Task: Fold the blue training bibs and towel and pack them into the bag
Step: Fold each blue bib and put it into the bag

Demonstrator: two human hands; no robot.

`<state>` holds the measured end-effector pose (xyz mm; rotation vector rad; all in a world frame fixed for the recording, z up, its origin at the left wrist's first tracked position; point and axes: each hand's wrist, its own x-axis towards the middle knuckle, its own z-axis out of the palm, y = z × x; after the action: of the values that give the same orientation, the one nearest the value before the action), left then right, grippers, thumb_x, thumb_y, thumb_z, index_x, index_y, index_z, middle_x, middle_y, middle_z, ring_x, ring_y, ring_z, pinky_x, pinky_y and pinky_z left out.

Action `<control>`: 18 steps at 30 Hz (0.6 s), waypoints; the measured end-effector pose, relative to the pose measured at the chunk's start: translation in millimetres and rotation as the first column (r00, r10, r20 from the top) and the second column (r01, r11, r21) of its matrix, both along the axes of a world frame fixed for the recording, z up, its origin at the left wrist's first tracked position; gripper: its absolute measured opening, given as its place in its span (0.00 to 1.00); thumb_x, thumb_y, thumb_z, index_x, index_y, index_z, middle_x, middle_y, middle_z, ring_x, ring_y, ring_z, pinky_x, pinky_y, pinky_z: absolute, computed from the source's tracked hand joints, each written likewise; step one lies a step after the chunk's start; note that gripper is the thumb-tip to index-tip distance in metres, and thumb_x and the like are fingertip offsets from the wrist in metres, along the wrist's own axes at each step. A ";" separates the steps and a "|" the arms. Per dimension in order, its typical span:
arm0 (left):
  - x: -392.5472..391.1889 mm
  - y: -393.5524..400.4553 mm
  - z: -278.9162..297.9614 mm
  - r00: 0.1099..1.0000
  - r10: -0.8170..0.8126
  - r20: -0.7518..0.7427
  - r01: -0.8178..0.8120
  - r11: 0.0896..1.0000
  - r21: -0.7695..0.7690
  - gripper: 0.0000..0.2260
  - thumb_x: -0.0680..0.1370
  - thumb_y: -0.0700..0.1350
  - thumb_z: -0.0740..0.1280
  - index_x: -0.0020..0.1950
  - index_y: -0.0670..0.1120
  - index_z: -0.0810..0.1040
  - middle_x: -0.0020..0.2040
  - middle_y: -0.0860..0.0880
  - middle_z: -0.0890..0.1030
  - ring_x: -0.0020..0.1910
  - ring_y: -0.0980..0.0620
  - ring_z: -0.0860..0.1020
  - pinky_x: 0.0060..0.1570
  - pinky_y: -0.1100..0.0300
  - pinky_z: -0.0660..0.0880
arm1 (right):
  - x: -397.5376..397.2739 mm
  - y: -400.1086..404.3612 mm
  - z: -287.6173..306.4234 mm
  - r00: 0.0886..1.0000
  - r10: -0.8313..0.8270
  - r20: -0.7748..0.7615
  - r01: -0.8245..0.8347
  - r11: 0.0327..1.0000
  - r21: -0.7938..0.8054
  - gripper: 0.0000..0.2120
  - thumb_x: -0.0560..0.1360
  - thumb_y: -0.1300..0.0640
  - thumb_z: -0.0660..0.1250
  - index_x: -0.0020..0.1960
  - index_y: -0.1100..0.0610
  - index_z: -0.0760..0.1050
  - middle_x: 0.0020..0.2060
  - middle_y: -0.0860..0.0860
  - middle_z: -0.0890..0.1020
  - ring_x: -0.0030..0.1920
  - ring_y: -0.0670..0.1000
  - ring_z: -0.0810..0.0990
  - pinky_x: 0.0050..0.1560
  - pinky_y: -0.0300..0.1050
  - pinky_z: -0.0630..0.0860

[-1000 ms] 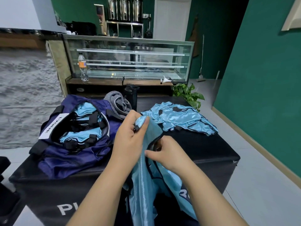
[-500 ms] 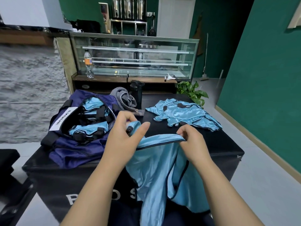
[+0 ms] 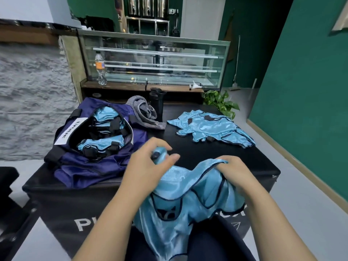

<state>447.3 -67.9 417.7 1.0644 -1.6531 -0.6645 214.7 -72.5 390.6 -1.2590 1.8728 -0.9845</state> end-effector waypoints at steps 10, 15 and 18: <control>-38.3 16.3 -24.1 0.854 -0.288 0.433 0.195 0.950 0.245 0.12 0.67 0.62 0.73 0.41 0.60 0.72 0.37 0.60 0.73 0.37 0.64 0.71 0.37 0.69 0.64 | 40.4 -1.4 35.8 0.886 0.191 0.422 -0.186 0.981 -0.054 0.09 0.72 0.70 0.60 0.41 0.63 0.77 0.34 0.59 0.77 0.32 0.54 0.75 0.34 0.43 0.73; -31.0 14.3 -15.5 0.896 -0.367 0.249 0.285 0.907 0.312 0.14 0.75 0.51 0.69 0.34 0.47 0.72 0.24 0.56 0.66 0.23 0.59 0.64 0.27 0.68 0.60 | 39.7 -4.9 39.7 0.834 0.170 0.525 -0.154 0.985 -0.075 0.09 0.75 0.68 0.65 0.51 0.58 0.77 0.37 0.58 0.80 0.33 0.53 0.79 0.37 0.46 0.76; -25.2 14.8 -2.7 0.906 -0.373 -0.202 0.424 0.802 0.421 0.16 0.75 0.49 0.68 0.29 0.50 0.68 0.23 0.53 0.61 0.20 0.56 0.58 0.22 0.64 0.54 | 37.1 -9.2 36.3 0.845 0.107 0.524 -0.101 0.994 -0.040 0.18 0.74 0.65 0.69 0.61 0.57 0.72 0.46 0.58 0.83 0.38 0.53 0.82 0.42 0.47 0.79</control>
<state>422.1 -53.1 415.0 0.9769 -1.6787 -1.4275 251.9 -81.7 426.9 -0.9552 1.3580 -1.1433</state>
